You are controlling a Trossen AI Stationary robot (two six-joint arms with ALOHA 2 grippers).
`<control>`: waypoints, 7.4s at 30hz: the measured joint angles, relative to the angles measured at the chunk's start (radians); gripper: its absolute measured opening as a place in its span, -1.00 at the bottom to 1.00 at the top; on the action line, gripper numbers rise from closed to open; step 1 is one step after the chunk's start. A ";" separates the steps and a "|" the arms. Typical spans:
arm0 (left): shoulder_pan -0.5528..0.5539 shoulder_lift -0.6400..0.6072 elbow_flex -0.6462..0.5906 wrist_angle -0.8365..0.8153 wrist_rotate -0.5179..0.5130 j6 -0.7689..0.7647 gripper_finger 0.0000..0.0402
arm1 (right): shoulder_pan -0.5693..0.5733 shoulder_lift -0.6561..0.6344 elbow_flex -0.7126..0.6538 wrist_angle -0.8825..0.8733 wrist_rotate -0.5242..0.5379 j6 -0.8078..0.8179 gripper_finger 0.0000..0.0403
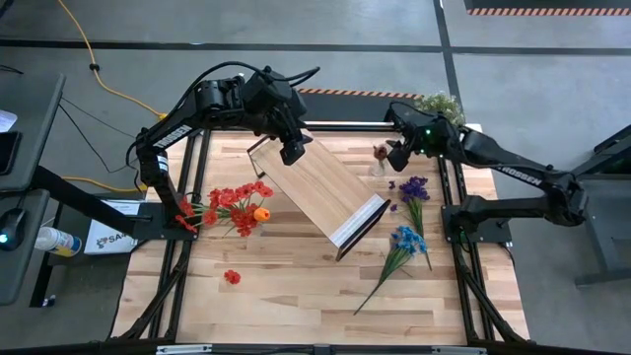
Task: Pick and place flowers into a vace then onto a shelf
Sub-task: Put the purple flowers into the top transparent vase
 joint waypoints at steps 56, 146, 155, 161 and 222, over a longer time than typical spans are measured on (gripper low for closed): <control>-0.304 -0.077 0.001 -0.085 0.007 -0.196 0.14 | 0.540 -0.044 0.432 -0.904 -0.414 0.943 0.05; -0.687 -0.357 0.000 -0.261 -0.337 -0.243 0.14 | 0.536 -0.043 -0.506 -0.254 -0.096 1.404 0.05; -0.687 -0.357 0.000 -0.261 -0.346 -0.243 0.14 | 0.523 0.028 -0.505 -0.225 -0.102 1.401 0.04; -0.687 -0.354 0.000 -0.261 -0.356 -0.243 0.14 | 0.523 0.095 -0.505 -0.167 -0.084 1.410 -0.14; -0.687 -0.353 0.000 -0.261 -0.367 -0.243 0.14 | 0.465 -0.135 0.275 -0.739 0.544 1.122 -1.00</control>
